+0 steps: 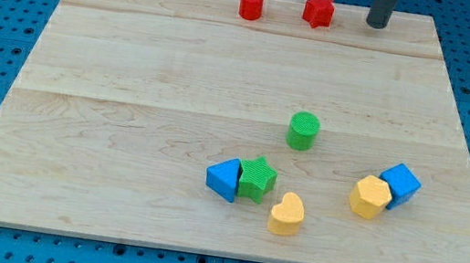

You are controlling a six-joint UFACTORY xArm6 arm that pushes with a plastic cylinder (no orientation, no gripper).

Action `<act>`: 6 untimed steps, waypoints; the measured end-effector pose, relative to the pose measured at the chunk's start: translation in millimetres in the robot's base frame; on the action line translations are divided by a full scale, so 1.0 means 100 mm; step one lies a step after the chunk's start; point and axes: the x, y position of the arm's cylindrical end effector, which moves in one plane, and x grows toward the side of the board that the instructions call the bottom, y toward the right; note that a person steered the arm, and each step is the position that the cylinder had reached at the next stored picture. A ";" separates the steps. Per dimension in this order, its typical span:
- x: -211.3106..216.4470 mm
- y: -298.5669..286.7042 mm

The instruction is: Push the green circle towards top side

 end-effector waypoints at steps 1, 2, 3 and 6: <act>0.62 -0.06; 1.23 -0.26; 1.65 -0.43; 2.38 -1.45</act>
